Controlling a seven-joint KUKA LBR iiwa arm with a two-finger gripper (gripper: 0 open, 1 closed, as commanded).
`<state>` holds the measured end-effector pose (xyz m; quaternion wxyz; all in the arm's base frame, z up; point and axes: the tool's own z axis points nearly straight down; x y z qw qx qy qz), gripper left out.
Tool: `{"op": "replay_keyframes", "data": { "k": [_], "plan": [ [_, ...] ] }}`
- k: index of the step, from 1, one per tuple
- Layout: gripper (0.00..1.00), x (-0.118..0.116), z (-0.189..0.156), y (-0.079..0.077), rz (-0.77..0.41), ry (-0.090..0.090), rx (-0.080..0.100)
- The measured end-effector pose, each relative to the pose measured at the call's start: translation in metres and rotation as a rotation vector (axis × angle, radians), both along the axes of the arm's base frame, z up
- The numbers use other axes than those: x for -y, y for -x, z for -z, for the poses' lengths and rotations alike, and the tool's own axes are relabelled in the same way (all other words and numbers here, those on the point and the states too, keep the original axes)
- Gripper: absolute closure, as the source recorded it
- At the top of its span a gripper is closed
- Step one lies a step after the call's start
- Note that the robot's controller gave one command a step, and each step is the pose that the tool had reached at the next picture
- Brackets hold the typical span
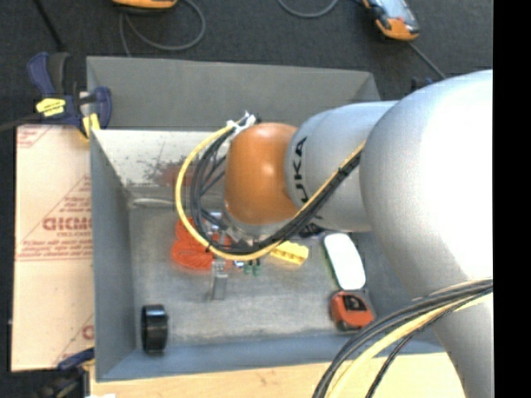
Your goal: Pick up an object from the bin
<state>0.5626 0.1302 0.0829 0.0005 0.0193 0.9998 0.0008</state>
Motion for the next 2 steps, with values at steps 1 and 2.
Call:
{"op": "replay_keyframes", "data": {
  "k": [1, 2],
  "plan": [
    [1.0, 0.0085, 0.0115, -0.0246, -0.024, 0.001, 0.005],
    [1.0, 0.0084, 0.0115, -0.0246, -0.023, 0.0, 0.005]
  ]
}}
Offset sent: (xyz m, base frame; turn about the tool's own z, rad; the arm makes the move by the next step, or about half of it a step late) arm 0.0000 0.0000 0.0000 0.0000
